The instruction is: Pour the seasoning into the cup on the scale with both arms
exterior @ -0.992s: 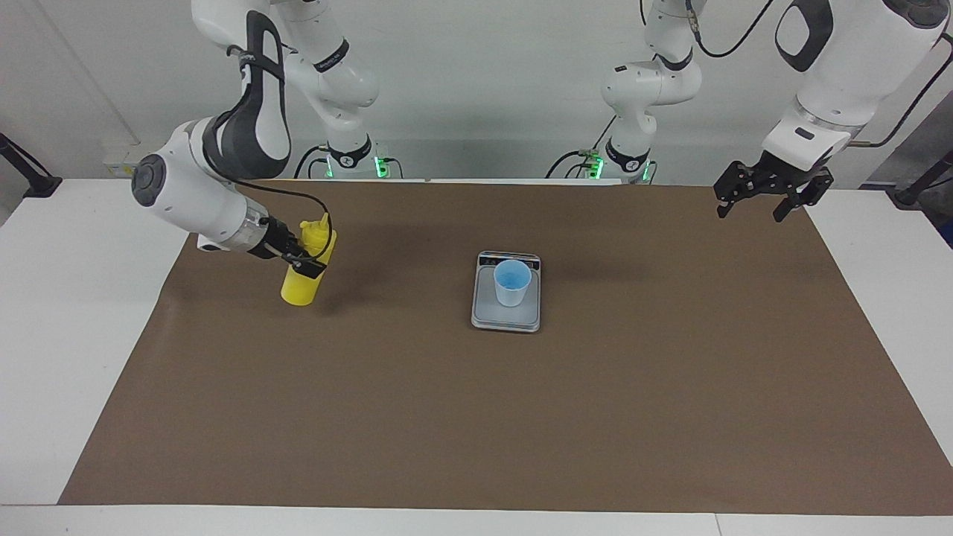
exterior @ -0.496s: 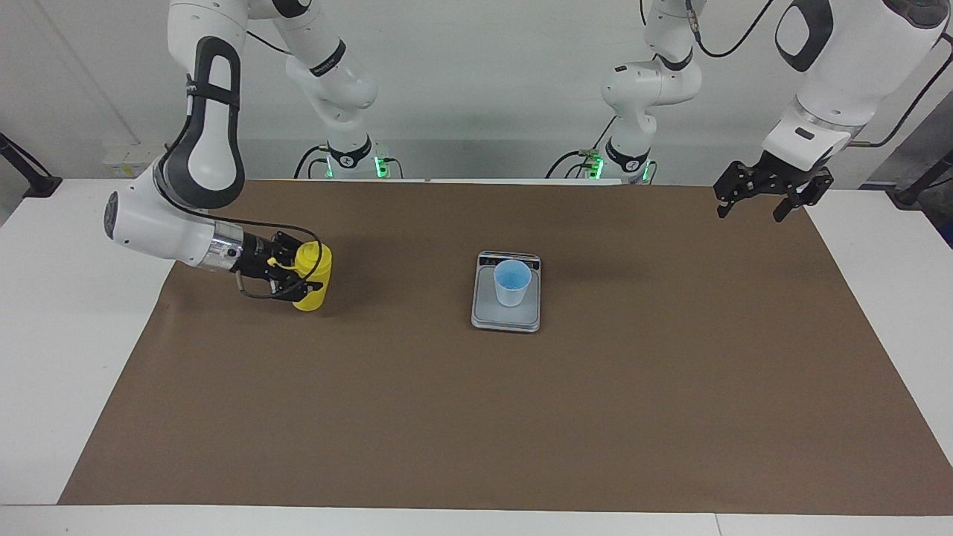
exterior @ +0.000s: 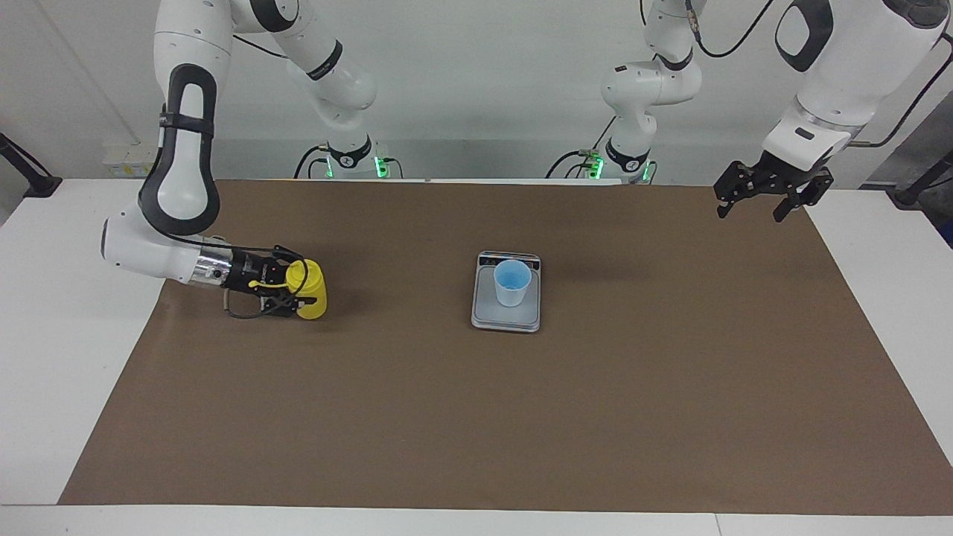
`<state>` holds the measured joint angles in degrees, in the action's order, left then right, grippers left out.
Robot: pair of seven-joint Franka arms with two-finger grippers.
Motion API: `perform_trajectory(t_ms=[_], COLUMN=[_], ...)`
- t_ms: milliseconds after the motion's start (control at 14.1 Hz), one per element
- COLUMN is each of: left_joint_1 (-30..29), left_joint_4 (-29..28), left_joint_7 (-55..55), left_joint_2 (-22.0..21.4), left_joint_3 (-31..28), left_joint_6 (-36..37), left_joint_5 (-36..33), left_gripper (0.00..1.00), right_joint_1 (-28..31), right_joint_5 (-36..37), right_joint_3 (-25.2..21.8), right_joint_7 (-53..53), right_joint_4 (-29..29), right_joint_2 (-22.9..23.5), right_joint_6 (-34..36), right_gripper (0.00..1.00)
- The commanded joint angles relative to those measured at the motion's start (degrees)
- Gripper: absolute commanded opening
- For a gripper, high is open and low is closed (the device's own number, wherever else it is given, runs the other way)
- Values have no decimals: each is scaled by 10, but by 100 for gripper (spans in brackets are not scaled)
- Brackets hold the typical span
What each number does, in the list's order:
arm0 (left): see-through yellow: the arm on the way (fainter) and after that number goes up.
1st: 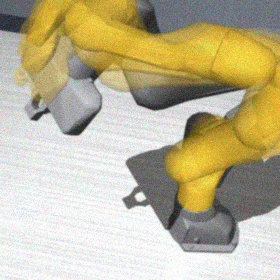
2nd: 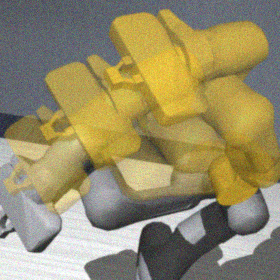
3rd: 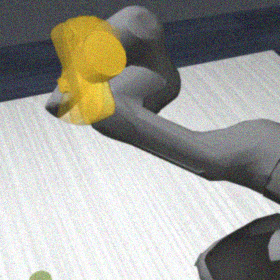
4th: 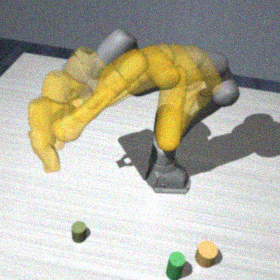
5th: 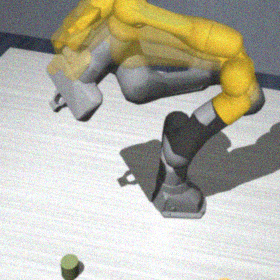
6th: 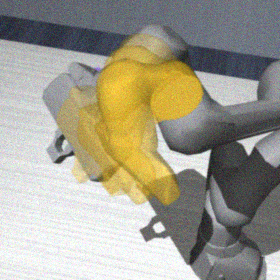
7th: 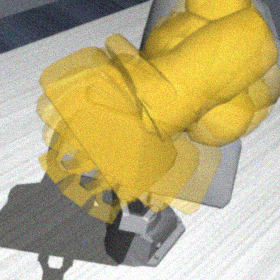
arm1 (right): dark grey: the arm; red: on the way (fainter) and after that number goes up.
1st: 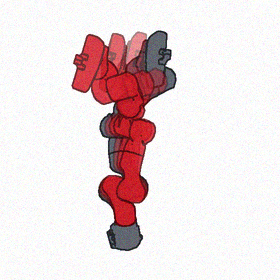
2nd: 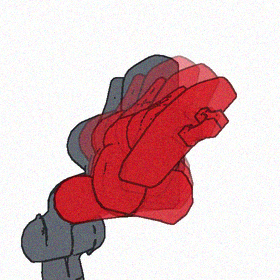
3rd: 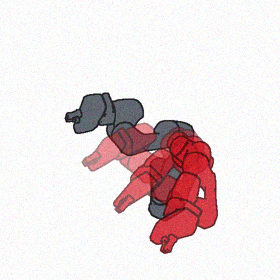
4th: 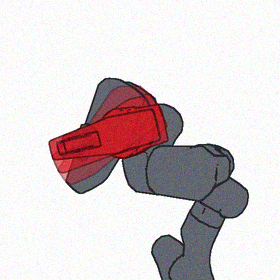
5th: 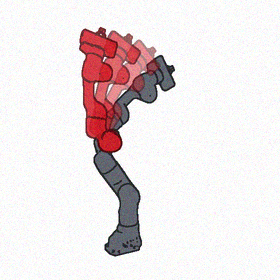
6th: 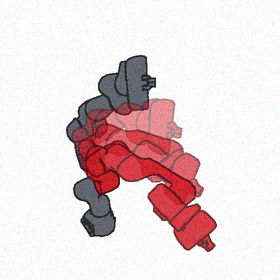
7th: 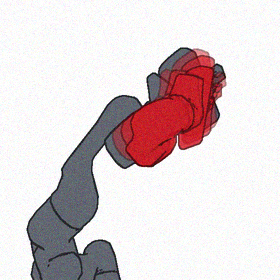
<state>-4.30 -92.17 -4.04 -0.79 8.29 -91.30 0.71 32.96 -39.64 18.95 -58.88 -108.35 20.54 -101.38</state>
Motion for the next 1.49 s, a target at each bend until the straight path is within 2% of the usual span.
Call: perform_trajectory(t_ms=[0, 354, 567, 922, 1063, 1205, 1418], left_joint_1=[-10, -10, -10, -10, -10, -10, -10], left_joint_4=[-7, -7, -7, -7, -7, -7, -7], left_joint_7=[5, 5, 5, 5, 5, 5, 5], left_joint_2=[-9, -10, -10, -10, -9, -9, -10], left_joint_3=[7, 7, 7, 7, 7, 7, 7], left_joint_6=[0, 0, 0, 0, 0, 0, 0], left_joint_5=[-7, -7, -7, -7, -7, -7, -7], left_gripper=[100, 100, 100, 100, 100, 100, 100], right_joint_1=[7, 7, 8, 3, 0, -20, -92], right_joint_5=[-17, -4, 38, 173, 192, 225, 316], right_joint_3=[7, 2, 1, 5, 7, 11, 12], right_joint_7=[-11, -4, 33, 210, 280, 318, 323], right_joint_4=[-1, 3, 8, 26, 31, 51, 76], right_joint_2=[-14, -65, -105, -160, -183, -190, -192], right_joint_6=[-5, -6, -6, -5, -1, 19, 35], right_gripper=[100, 100, 100, 100, 100, 100, 100])
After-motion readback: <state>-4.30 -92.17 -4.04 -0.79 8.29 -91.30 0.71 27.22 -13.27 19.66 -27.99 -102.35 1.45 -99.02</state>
